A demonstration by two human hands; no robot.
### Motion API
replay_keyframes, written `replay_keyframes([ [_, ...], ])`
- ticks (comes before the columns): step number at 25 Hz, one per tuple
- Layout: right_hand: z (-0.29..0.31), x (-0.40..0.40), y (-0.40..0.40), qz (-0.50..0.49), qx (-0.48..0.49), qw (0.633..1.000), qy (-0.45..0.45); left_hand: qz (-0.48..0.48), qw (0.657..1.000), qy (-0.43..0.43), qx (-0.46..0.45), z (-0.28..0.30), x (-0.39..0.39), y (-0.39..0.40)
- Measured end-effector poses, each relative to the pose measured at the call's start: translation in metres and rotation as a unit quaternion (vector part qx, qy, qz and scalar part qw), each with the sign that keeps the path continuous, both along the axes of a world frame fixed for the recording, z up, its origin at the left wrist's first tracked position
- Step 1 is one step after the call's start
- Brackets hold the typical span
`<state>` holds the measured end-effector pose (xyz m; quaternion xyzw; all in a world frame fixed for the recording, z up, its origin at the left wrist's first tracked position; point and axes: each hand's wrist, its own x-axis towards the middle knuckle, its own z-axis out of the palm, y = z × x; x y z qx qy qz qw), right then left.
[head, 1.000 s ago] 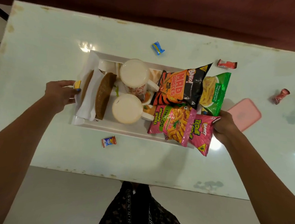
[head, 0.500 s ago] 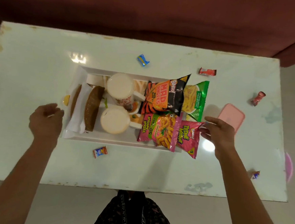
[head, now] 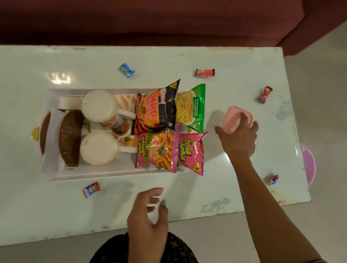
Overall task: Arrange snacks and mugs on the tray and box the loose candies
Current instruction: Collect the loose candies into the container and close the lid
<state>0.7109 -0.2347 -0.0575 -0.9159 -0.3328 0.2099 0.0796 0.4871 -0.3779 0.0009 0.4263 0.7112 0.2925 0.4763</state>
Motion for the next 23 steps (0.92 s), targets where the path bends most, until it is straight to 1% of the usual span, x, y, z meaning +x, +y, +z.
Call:
replay_keyframes([
  [2,-0.002,0.000,-0.011,0.006,0.009,1.000,0.015,-0.069,0.995,-0.052,-0.052,-0.002,0.018,-0.007],
  [4,0.001,-0.005,-0.032,0.000,0.007,0.999,0.041,-0.115,0.982,-0.097,-0.112,-0.004,0.032,-0.006],
  [5,0.003,-0.008,-0.046,-0.009,0.008,0.998,0.069,-0.125,0.976,-0.113,-0.135,-0.005,0.039,-0.002],
  [7,0.010,-0.018,-0.077,-0.040,0.027,0.986,0.158,-0.124,0.964,-0.150,-0.182,-0.007,0.052,0.006],
  [8,0.014,-0.023,-0.093,-0.069,0.042,0.973,0.218,-0.111,0.955,-0.175,-0.211,-0.010,0.059,0.010],
  [10,0.026,-0.034,-0.119,-0.161,0.083,0.923,0.339,-0.060,0.933,-0.230,-0.270,-0.016,0.072,0.015],
  [11,0.033,-0.037,-0.128,-0.203,0.102,0.899,0.374,-0.030,0.921,-0.251,-0.297,-0.018,0.079,0.016],
  [12,0.038,-0.038,-0.135,-0.228,0.118,0.886,0.386,-0.003,0.909,-0.269,-0.318,-0.019,0.084,0.015],
  [13,0.043,-0.038,-0.138,-0.239,0.128,0.880,0.389,0.026,0.895,-0.292,-0.335,-0.020,0.090,0.013],
  [15,0.050,-0.035,-0.142,-0.234,0.127,0.880,0.393,0.083,0.862,-0.352,-0.354,-0.023,0.098,0.008],
  [17,0.052,-0.031,-0.145,-0.214,0.111,0.889,0.389,0.110,0.839,-0.397,-0.355,-0.028,0.103,0.009],
  [19,0.054,-0.026,-0.146,-0.212,0.103,0.892,0.385,0.102,0.828,-0.421,-0.355,-0.031,0.105,0.013],
  [23,0.052,-0.009,-0.141,-0.213,0.083,0.882,0.413,0.101,0.818,-0.441,-0.354,-0.034,0.106,0.020],
])
